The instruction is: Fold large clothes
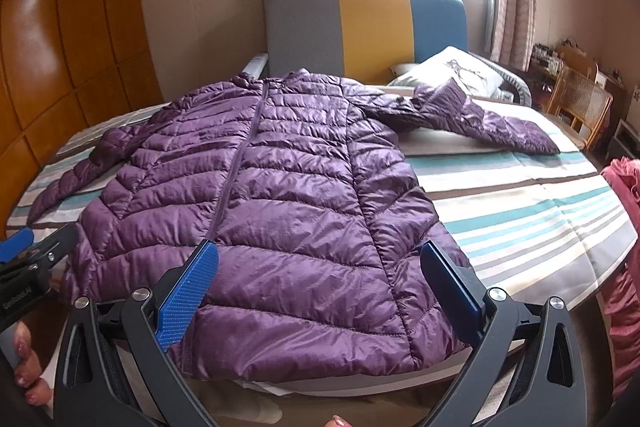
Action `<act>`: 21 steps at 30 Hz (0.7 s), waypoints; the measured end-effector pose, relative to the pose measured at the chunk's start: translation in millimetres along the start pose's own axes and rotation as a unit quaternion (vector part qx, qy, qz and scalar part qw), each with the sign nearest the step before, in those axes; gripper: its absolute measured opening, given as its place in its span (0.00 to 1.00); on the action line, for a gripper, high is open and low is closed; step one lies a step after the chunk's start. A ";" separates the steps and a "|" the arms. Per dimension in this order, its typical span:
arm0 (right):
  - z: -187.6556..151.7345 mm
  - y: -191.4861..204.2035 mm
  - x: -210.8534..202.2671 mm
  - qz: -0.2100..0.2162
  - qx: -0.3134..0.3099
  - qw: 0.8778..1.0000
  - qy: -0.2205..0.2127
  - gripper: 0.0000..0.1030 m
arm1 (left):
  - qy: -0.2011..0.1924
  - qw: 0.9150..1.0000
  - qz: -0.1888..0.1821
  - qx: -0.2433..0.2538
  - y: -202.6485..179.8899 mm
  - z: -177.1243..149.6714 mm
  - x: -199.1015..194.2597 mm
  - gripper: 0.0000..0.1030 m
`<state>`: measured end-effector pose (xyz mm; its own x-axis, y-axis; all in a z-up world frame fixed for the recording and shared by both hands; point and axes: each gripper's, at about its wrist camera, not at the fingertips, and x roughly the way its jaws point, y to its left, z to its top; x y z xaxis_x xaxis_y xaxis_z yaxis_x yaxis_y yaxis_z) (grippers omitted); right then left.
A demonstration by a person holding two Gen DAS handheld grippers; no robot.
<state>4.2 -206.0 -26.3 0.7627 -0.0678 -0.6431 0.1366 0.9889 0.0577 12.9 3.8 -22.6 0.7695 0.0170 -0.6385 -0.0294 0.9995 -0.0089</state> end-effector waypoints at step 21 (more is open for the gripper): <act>52.8 -168.8 107.6 0.004 0.220 0.975 0.034 0.97 | 0.028 0.998 0.015 0.055 -4.7 53.4 103.5 0.98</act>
<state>96.6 -387.2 -65.0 0.7233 -0.0358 -0.6896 0.3991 0.8366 0.3752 126.7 2.3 -47.6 0.7319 0.0492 -0.6796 0.0204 0.9954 0.0940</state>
